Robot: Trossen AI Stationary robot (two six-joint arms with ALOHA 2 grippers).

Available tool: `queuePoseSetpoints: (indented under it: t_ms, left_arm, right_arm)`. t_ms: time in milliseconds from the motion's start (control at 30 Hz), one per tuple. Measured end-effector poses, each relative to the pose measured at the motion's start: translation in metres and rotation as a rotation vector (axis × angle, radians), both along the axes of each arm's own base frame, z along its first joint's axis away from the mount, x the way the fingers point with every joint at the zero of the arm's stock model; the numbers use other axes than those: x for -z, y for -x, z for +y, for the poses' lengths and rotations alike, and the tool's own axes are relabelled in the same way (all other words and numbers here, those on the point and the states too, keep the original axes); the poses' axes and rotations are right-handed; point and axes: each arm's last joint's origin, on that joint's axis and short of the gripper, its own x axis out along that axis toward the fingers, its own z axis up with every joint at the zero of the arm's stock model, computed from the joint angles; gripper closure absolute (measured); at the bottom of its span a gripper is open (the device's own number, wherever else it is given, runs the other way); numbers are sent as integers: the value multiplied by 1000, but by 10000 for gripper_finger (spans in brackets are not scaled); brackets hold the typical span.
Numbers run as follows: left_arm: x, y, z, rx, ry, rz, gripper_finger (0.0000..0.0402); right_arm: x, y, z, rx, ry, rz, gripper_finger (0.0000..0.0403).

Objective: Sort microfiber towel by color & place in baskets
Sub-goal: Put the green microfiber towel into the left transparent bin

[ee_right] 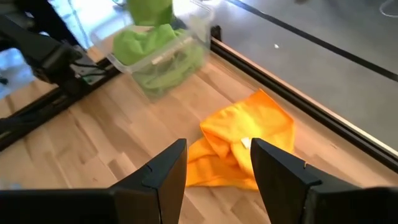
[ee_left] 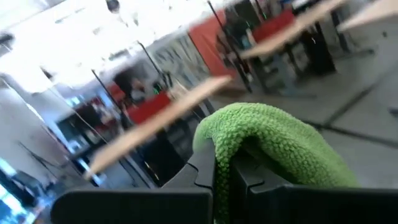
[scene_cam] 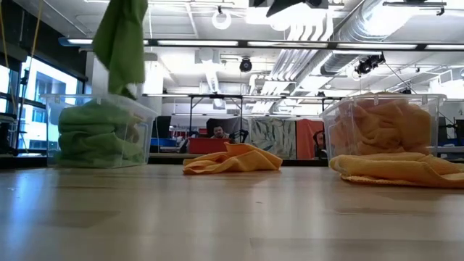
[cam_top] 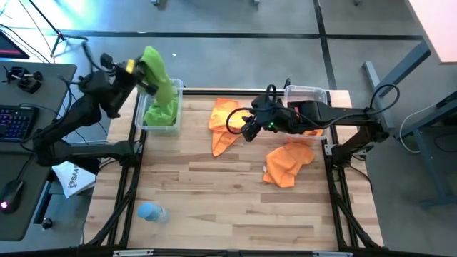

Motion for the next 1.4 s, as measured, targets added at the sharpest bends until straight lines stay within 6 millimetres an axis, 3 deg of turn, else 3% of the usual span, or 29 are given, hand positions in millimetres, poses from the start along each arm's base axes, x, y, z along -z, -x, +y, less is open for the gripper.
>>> queuePoseSetpoints:
  t_ms: [367, 600, 733, 867, 1033, 1400]
  left_arm:
    - [49, -2, 11, 128, 412, 175, 401]
    - [67, -2, 34, 68, 575, 261, 401]
    - [76, 6, 48, 66, 693, 208, 401]
    - [101, 12, 62, 141, 859, 172, 401]
    - [139, 19, 82, 88, 1027, 243, 401]
    - [190, 3, 118, 14, 1302, 379, 401]
  right_arm:
    - [5, 5, 0, 31, -11, 59, 244]
    - [6, 6, -1, 26, -7, 75, 268]
    - [8, 8, -1, 25, -5, 110, 270]
    - [10, 11, -1, 23, -2, 153, 270]
    - [13, 15, -1, 7, 14, 207, 270]
    - [12, 15, -1, -48, 64, 245, 270]
